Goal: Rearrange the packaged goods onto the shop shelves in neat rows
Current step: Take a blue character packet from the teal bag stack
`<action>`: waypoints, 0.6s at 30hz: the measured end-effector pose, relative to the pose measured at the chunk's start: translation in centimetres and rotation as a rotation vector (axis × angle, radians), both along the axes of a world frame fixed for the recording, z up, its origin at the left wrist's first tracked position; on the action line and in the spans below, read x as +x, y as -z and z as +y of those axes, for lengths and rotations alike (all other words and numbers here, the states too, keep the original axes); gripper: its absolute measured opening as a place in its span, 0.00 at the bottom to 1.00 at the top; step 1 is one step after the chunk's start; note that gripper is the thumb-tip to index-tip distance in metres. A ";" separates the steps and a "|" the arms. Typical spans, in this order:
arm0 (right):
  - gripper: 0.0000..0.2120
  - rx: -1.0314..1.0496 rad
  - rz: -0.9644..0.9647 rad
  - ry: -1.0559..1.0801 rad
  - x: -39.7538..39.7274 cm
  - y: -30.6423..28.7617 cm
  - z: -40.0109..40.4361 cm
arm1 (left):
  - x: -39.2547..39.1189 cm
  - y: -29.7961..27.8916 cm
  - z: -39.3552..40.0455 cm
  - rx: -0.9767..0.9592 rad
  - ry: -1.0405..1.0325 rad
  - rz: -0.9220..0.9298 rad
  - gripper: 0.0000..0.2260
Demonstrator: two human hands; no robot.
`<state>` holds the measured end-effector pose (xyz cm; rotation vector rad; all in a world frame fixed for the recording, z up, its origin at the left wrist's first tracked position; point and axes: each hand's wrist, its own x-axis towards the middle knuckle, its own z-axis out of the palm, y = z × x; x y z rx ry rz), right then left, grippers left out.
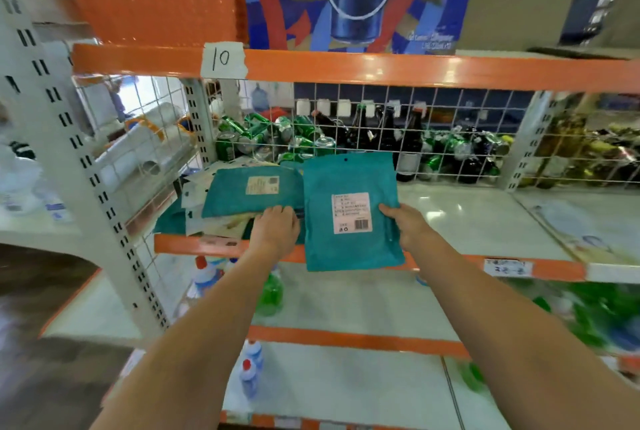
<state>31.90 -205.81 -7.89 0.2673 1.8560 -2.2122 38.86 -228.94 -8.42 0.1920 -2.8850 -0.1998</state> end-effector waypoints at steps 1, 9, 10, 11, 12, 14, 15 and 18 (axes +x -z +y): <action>0.06 0.008 -0.011 0.014 0.9 0.4 0.9 | 0.7 0.4 0.8 0.014 -0.002 -0.006 0.14; 0.18 -0.063 -0.108 0.045 9.1 5.4 7.3 | 8.8 5.8 6.5 0.038 0.011 -0.082 0.21; 0.17 -0.070 -0.111 0.042 10.2 6.0 7.8 | 10.0 6.3 7.1 0.037 0.003 -0.084 0.22; 0.17 -0.078 -0.106 0.036 11.1 6.5 8.4 | 11.0 6.8 7.7 0.030 -0.009 -0.088 0.20; 0.16 -0.085 -0.101 0.030 12.0 7.0 8.9 | 11.8 7.3 8.3 0.026 -0.018 -0.091 0.17; 0.17 -0.096 -0.119 0.024 13.5 7.8 9.8 | 13.1 7.8 9.2 0.038 -0.013 -0.099 0.13; 0.17 -0.094 -0.129 0.029 14.0 8.1 10.2 | 13.6 7.9 9.7 0.047 -0.006 -0.103 0.13; 0.16 -0.066 -0.144 0.062 15.1 8.9 11.2 | 14.5 8.0 10.7 0.078 0.032 -0.094 0.13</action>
